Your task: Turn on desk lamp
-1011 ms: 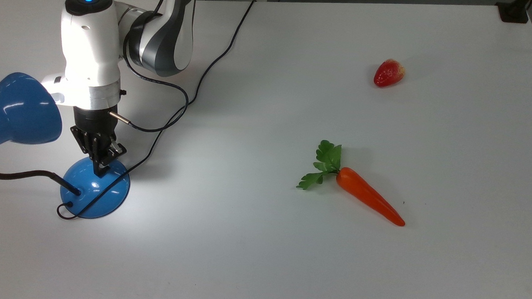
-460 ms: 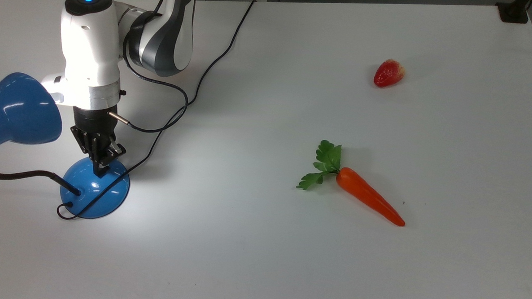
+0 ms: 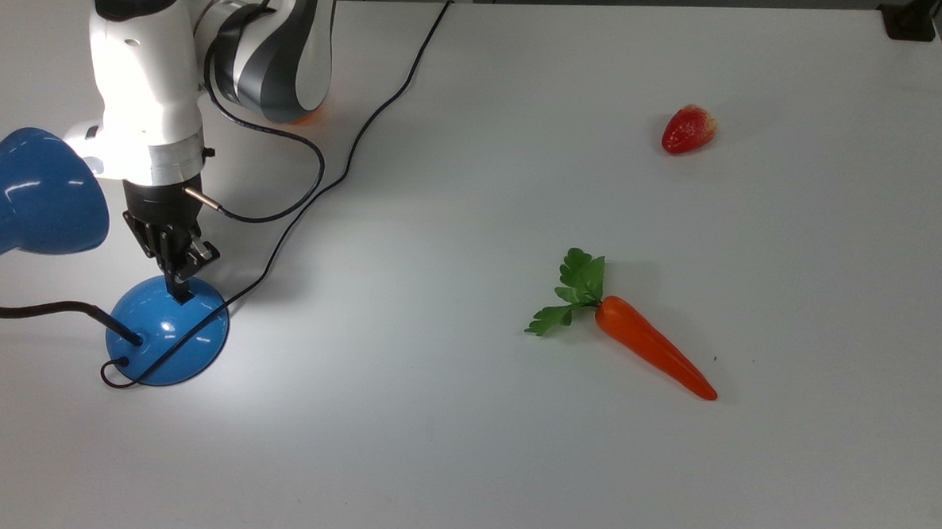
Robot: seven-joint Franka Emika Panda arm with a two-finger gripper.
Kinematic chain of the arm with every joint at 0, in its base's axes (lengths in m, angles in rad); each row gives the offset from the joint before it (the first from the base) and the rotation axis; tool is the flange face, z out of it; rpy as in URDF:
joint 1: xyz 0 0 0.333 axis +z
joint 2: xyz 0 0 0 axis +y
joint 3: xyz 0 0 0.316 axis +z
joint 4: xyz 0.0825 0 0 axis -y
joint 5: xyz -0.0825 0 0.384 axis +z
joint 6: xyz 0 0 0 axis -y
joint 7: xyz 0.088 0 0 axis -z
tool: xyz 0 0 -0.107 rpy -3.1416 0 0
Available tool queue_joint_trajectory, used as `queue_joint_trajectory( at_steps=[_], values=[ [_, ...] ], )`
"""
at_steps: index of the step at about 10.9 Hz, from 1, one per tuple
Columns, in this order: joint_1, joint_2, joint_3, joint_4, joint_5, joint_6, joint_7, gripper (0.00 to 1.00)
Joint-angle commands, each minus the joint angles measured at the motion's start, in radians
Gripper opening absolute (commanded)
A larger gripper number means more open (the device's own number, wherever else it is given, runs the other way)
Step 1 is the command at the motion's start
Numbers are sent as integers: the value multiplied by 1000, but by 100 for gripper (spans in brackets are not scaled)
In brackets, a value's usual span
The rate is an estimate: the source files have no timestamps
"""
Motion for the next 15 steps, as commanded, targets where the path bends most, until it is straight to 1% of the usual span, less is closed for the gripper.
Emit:
queue_joint_trajectory(
  at_steps=[1,7,9,11,12,13,14,15],
  values=[
    [11,-72,-3,-28,-11,-130,-12,0],
    [25,-161,3,-30,-15,-332,-25,0],
    [33,-219,3,-30,-14,-496,-157,0],
    [33,-286,3,-30,-15,-656,-235,13],
    [33,-320,1,-31,-18,-710,-251,26],
    [34,-349,0,-31,-36,-765,-253,52],
    [34,-374,1,-31,-75,-816,-253,81],
    [36,-395,1,-31,-93,-862,-253,100]
  ],
)
